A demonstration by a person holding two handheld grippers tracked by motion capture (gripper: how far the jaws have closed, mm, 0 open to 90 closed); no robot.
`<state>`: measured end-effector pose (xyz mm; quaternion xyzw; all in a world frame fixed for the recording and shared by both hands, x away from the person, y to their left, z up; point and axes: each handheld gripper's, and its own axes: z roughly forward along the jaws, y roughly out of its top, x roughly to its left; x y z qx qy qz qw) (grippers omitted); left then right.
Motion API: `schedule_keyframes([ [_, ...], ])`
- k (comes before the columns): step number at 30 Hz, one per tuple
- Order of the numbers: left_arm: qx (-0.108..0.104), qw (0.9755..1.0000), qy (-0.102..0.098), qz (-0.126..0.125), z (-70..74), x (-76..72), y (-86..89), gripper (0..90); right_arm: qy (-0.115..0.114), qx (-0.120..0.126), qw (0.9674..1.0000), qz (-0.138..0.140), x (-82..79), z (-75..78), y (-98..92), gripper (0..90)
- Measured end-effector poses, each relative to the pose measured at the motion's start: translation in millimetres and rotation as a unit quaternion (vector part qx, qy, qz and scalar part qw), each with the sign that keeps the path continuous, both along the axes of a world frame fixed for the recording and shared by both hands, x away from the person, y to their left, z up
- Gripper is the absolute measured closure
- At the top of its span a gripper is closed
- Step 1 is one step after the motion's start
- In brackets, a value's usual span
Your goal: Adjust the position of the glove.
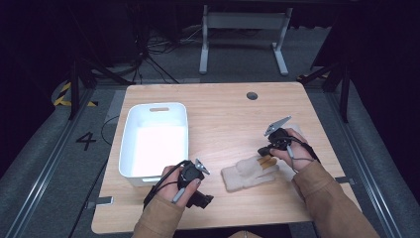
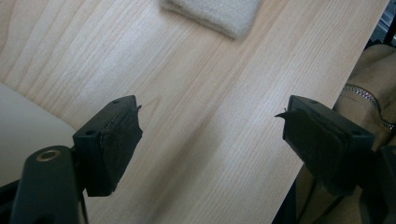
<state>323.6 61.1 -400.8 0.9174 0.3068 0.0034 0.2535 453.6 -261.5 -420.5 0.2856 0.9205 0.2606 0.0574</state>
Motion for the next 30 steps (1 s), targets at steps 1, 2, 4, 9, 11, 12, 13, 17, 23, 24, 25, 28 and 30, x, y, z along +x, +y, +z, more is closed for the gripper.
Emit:
schedule_keyframes([
  [1,-0.001,1.0000,0.002,0.001,-0.4,-0.2,-0.3,19.5,-0.004,0.003,1.0000,-0.003,0.7,-1.3,-0.2,89.7],
  [2,0.001,1.0000,0.000,0.000,-0.7,0.0,-0.4,19.4,-0.007,0.008,0.9999,-0.006,1.5,-2.9,-0.6,89.7],
  [4,0.004,1.0000,0.002,-0.003,-2.0,0.1,-1.2,19.0,-0.014,0.010,0.9998,-0.007,3.4,-6.6,-1.9,89.6],
  [9,0.005,1.0000,0.003,-0.003,-2.8,0.3,-1.7,20.0,-0.013,0.009,0.9998,-0.012,6.3,-12.4,-4.0,89.6],
  [11,0.005,1.0000,0.002,-0.003,-2.6,0.4,-1.5,19.6,-0.009,0.007,0.9999,-0.011,6.3,-13.5,-3.3,89.6],
  [12,0.004,1.0000,0.002,-0.002,-2.5,0.4,-1.4,19.8,-0.007,0.005,0.9999,-0.009,6.3,-13.9,-2.7,89.6],
  [13,0.005,1.0000,0.001,-0.002,-2.5,0.4,-1.5,19.8,-0.007,0.005,0.9999,-0.009,6.3,-13.9,-2.7,89.6],
  [17,0.007,1.0000,0.001,-0.002,-2.5,0.3,-2.9,19.4,0.002,0.000,1.0000,-0.008,5.8,-14.3,-3.0,89.7],
  [23,0.002,0.9998,0.003,-0.019,-1.3,1.9,-10.3,19.3,0.014,-0.008,0.9998,-0.009,0.3,-12.2,-6.8,89.8],
  [24,0.000,0.9998,0.004,-0.020,-1.2,2.2,-11.9,19.3,0.016,-0.009,0.9998,-0.010,-1.3,-11.9,-7.7,89.8],
  [25,0.000,0.9997,0.003,-0.023,-1.1,2.8,-13.3,19.3,0.017,-0.010,0.9998,-0.008,-2.8,-11.9,-8.8,89.7],
  [28,0.000,0.9995,0.003,-0.031,-0.5,4.7,-17.0,19.3,0.020,-0.011,0.9997,-0.010,-6.6,-11.8,-12.0,89.7],
  [30,-0.001,0.9993,0.003,-0.036,0.0,6.1,-20.0,19.3,0.022,-0.012,0.9996,-0.012,-9.8,-11.4,-14.7,89.7],
])
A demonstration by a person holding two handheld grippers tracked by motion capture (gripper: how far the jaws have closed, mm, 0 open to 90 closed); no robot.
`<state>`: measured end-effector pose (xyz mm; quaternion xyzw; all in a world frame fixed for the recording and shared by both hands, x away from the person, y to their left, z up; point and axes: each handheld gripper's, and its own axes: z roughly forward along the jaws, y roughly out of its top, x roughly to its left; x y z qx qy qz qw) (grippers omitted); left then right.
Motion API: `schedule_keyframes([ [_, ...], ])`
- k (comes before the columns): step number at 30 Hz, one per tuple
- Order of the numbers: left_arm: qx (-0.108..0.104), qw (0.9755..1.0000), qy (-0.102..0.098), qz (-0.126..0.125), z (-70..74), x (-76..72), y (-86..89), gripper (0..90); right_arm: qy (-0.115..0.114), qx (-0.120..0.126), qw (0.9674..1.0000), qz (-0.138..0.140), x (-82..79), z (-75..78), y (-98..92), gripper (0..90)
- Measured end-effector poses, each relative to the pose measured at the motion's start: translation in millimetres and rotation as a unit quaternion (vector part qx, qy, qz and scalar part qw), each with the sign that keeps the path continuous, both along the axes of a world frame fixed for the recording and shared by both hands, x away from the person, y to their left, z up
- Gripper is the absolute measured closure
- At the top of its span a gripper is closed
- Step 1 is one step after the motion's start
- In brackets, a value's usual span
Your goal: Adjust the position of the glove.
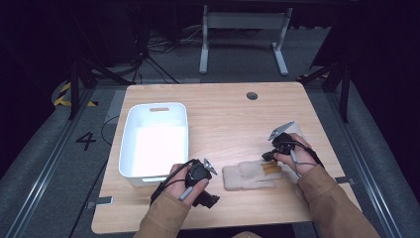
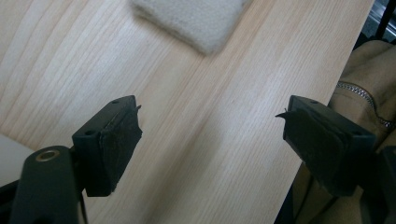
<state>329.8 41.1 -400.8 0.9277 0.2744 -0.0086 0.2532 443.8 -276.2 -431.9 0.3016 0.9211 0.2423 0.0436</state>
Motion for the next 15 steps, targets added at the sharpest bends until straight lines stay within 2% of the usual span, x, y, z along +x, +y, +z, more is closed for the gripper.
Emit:
schedule_keyframes([
  [5,0.001,0.9999,0.000,-0.012,0.0,3.3,-6.7,19.3,0.008,0.000,1.0000,-0.001,-7.4,0.0,-4.4,89.7],
  [8,0.003,0.9998,0.002,-0.017,-0.8,4.7,-9.5,19.3,0.002,0.006,1.0000,-0.004,-10.7,1.3,-6.7,89.7],
  [15,0.000,0.9998,0.001,-0.022,-0.1,6.5,-12.5,19.2,-0.033,0.045,0.9984,-0.010,-18.3,16.7,-12.4,87.9],
])
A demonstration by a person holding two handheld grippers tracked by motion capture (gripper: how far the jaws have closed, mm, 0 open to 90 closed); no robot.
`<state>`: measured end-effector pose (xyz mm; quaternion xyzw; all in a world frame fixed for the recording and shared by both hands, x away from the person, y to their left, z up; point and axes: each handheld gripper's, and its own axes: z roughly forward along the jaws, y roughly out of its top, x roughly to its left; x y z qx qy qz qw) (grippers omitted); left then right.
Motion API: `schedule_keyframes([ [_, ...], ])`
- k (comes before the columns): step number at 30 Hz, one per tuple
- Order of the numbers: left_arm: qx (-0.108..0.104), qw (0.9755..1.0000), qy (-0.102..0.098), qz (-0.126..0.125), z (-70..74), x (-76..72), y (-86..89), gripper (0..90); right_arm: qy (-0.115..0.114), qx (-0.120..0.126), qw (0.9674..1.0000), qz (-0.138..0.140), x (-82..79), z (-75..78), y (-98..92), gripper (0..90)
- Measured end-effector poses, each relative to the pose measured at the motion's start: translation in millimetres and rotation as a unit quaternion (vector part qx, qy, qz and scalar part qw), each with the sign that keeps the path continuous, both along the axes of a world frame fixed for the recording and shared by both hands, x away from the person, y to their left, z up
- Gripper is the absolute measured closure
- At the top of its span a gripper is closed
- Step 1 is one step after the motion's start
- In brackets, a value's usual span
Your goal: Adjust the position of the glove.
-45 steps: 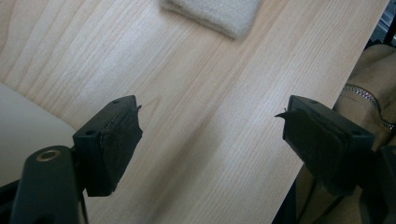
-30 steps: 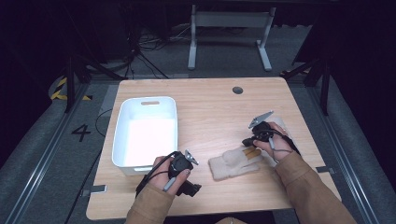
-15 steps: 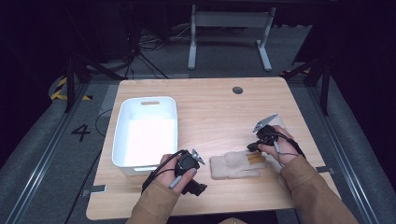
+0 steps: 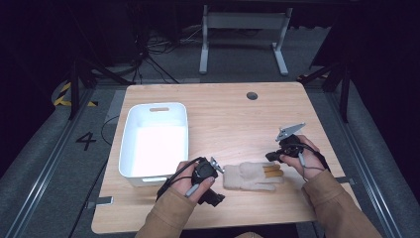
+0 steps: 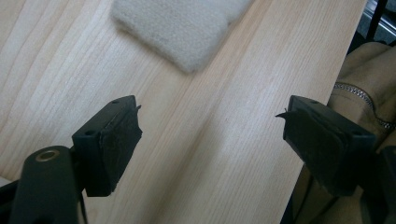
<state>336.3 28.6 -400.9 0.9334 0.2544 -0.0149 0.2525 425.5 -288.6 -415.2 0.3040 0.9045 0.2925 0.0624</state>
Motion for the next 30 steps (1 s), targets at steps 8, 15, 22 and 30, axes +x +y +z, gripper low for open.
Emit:
schedule_keyframes([
  [8,-0.009,0.9999,-0.004,-0.006,3.9,6.2,-4.7,19.2,-0.048,0.054,0.9970,-0.026,-12.4,18.9,-15.0,78.9],
  [15,-0.014,0.9998,-0.010,-0.012,8.1,13.2,-10.9,18.3,-0.086,0.099,0.9883,-0.079,-23.9,28.8,-38.8,69.4],
  [22,-0.015,0.9995,-0.014,-0.022,10.7,17.0,-17.6,18.3,-0.112,0.116,0.9758,-0.148,-32.8,31.1,-64.0,59.5],
  [30,-0.011,0.9996,-0.014,-0.021,10.4,16.8,-18.3,18.1,-0.126,0.110,0.9624,-0.214,-26.7,26.3,-83.5,52.3],
])
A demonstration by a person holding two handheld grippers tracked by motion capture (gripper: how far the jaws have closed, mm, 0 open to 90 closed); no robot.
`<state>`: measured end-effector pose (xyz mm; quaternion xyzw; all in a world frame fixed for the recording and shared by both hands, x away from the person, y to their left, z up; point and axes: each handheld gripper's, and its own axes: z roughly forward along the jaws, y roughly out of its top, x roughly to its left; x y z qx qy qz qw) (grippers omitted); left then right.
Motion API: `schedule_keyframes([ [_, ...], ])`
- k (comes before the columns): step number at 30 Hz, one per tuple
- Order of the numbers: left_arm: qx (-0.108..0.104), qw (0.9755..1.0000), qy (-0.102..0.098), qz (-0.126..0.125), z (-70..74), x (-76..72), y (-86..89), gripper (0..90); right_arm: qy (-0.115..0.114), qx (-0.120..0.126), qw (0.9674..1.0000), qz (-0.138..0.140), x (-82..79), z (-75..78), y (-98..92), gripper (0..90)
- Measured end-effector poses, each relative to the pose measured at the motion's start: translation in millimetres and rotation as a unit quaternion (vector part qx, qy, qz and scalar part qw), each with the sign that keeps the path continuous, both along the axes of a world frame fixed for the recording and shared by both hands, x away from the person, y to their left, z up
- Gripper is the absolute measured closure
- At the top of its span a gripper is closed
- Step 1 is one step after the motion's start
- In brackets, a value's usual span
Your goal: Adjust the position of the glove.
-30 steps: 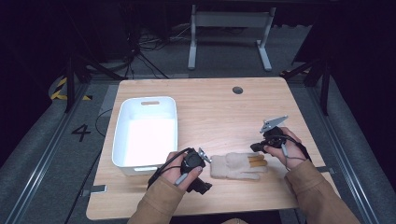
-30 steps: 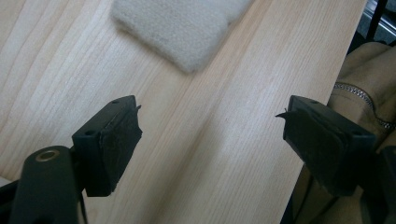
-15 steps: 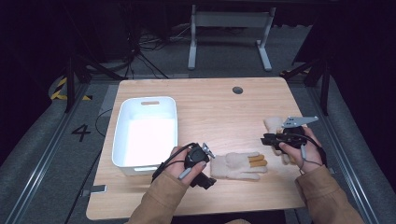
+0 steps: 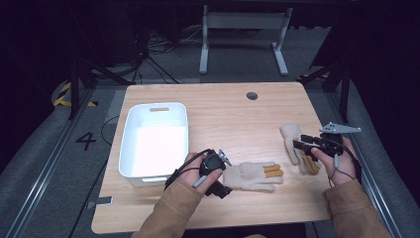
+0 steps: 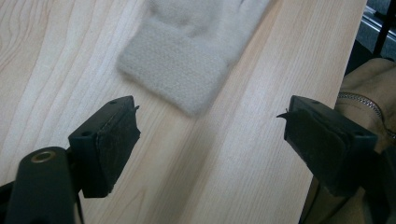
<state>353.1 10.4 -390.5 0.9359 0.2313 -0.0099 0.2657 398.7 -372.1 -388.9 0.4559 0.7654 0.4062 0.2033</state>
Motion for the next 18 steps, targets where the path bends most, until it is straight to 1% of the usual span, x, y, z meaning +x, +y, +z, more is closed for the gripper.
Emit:
schedule_keyframes([
  [5,0.001,1.0000,-0.001,0.004,-0.8,-1.0,0.6,18.1,0.006,-0.006,0.9994,-0.035,8.2,-10.6,-14.0,51.6],
  [9,0.001,1.0000,-0.002,0.003,-0.5,-3.3,0.9,17.9,0.016,-0.006,0.9985,-0.052,15.6,-21.7,-22.4,51.6],
  [12,0.008,1.0000,0.000,0.006,-1.4,-5.6,2.6,17.9,0.028,-0.008,0.9974,-0.065,21.9,-28.8,-25.1,53.1],
  [14,0.007,0.9999,0.001,0.008,-2.7,-6.8,3.6,17.9,0.038,-0.008,0.9967,-0.071,25.7,-33.1,-25.4,54.5],
  [15,0.010,0.9999,0.001,0.005,-3.0,-7.4,4.1,18.0,0.046,-0.011,0.9959,-0.078,28.0,-35.9,-25.0,54.8],
  [18,0.011,0.9999,0.001,0.007,-4.0,-9.3,4.4,17.9,0.053,-0.025,0.9944,-0.088,32.6,-41.8,-24.3,54.6],
])
